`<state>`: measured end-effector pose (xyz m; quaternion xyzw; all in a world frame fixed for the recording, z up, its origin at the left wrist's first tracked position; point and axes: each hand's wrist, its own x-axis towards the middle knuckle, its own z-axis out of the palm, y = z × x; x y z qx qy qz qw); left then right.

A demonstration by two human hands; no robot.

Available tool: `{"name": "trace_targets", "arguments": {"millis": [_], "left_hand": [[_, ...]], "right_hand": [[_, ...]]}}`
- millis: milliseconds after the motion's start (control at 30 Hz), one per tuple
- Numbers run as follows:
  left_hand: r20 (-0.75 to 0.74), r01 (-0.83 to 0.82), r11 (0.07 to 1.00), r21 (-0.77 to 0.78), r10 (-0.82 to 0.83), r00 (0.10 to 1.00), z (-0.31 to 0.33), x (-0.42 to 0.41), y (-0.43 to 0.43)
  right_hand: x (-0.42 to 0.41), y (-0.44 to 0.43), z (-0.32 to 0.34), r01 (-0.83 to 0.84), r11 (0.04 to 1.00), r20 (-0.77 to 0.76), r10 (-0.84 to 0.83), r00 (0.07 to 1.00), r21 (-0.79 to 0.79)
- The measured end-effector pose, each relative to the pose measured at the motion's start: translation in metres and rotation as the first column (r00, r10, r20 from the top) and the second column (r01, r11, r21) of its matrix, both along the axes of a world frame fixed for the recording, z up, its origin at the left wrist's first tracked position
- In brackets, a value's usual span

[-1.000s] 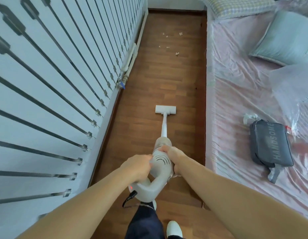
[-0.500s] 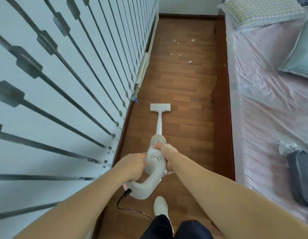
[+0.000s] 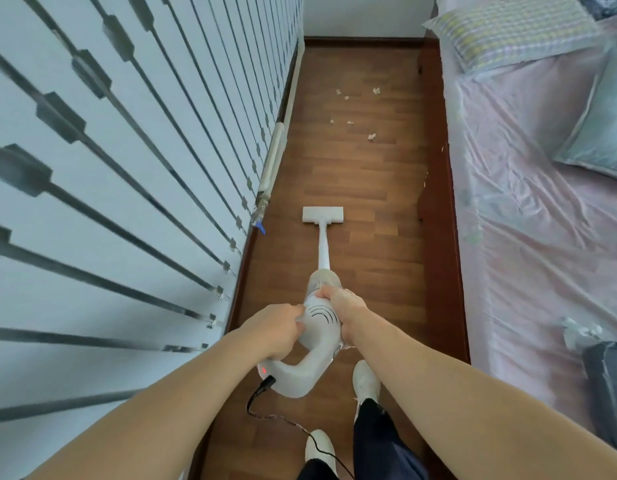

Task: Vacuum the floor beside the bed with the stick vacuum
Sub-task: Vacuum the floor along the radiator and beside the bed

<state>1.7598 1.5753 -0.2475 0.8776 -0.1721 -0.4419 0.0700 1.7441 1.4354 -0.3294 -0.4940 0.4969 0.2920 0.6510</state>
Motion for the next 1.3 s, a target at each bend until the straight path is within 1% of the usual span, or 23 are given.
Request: {"name": "trace_targets", "arguments": {"millis": [133,400,533,700,833,1000,1067,1200,1300], "left_hand": [[0.000,0.038,0.999,-0.010,-0.038,0.999,0.001,0.020,-0.046],[-0.024,0.174,0.985,-0.006,-0.174,0.984,-0.005,0.050,-0.134],[-0.021,0.160,0.987,0.003,-0.160,0.987,-0.006,0.065,-0.151],[-0.015,0.109,0.994,0.016,-0.109,0.994,-0.001,0.090,-0.159],[-0.021,0.104,0.994,0.030,-0.104,0.994,0.000,0.101,-0.161],[-0.014,0.092,0.995,0.025,-0.092,0.996,0.002,0.114,-0.168],[-0.018,0.099,0.995,0.024,-0.099,0.995,0.003,0.119,-0.173],[-0.019,0.126,0.991,0.045,-0.126,0.992,0.003,0.113,-0.176],[-0.037,0.147,0.988,0.042,-0.145,0.989,0.006,0.098,-0.168]], "right_hand": [[0.016,-0.046,0.003,0.051,0.998,-0.011,-0.051,0.999,-0.026],[0.029,-0.131,0.003,0.179,0.981,-0.045,-0.183,0.982,-0.079],[0.044,-0.148,0.000,0.206,0.975,-0.039,-0.210,0.977,-0.080],[0.075,-0.155,-0.001,0.166,0.984,-0.029,-0.168,0.985,-0.062],[0.089,-0.158,0.000,0.067,0.996,-0.030,-0.069,0.997,-0.057],[0.101,-0.167,0.000,0.021,0.998,-0.026,-0.022,0.999,-0.062],[0.107,-0.174,0.000,0.004,0.999,-0.057,-0.006,0.998,-0.036],[0.106,-0.181,0.004,-0.080,0.997,-0.121,0.080,0.989,-0.002],[0.093,-0.171,0.008,-0.073,0.997,-0.153,0.071,0.986,-0.003]]}}
